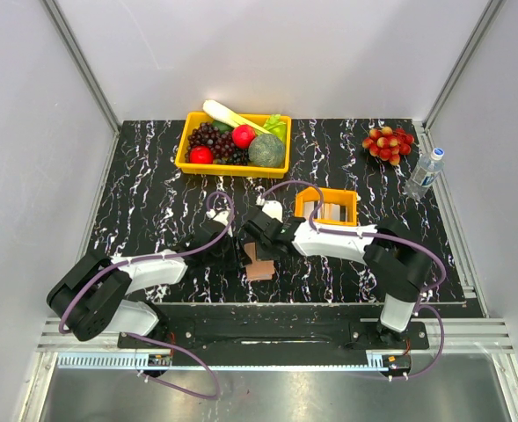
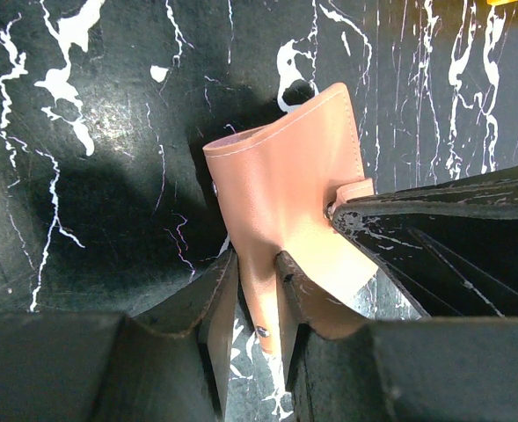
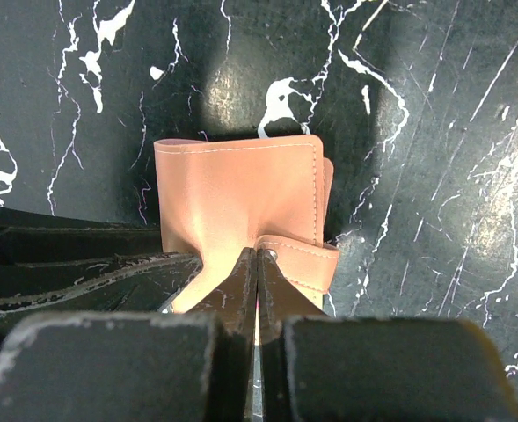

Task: Put the credit cards into the card holder
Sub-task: Close the card holder at the center of the board.

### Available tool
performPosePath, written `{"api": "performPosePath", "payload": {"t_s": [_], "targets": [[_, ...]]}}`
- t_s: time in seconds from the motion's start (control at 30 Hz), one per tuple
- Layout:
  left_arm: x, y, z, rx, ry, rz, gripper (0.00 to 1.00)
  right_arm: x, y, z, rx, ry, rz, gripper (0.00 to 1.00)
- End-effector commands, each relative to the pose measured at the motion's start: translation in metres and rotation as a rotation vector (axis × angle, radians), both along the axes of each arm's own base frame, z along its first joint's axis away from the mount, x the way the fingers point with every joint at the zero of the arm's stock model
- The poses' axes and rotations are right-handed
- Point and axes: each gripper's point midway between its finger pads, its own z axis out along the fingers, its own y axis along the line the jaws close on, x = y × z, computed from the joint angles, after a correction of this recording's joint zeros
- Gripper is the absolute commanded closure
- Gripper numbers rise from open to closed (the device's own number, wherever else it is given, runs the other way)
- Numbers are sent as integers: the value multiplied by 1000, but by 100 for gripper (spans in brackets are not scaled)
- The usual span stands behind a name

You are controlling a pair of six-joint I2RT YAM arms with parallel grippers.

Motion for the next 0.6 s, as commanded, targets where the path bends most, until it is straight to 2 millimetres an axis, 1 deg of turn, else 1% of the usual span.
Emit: {"api": "performPosePath", "payload": {"t_s": [0.0, 0.13, 0.33, 0.57], "targets": [[-4, -3, -1, -6, 5, -35, 73, -4, -16, -42, -111, 74, -15, 100], [-4, -3, -1, -7, 4, -33, 73, -9, -25, -51, -145, 89, -27, 100], [-4, -2, 0, -7, 4, -31, 73, -22, -43, -71, -194, 134, -45, 100], [-4, -4, 0, -9, 5, -37, 73, -30, -51, -96, -244, 182, -39, 100]]}}
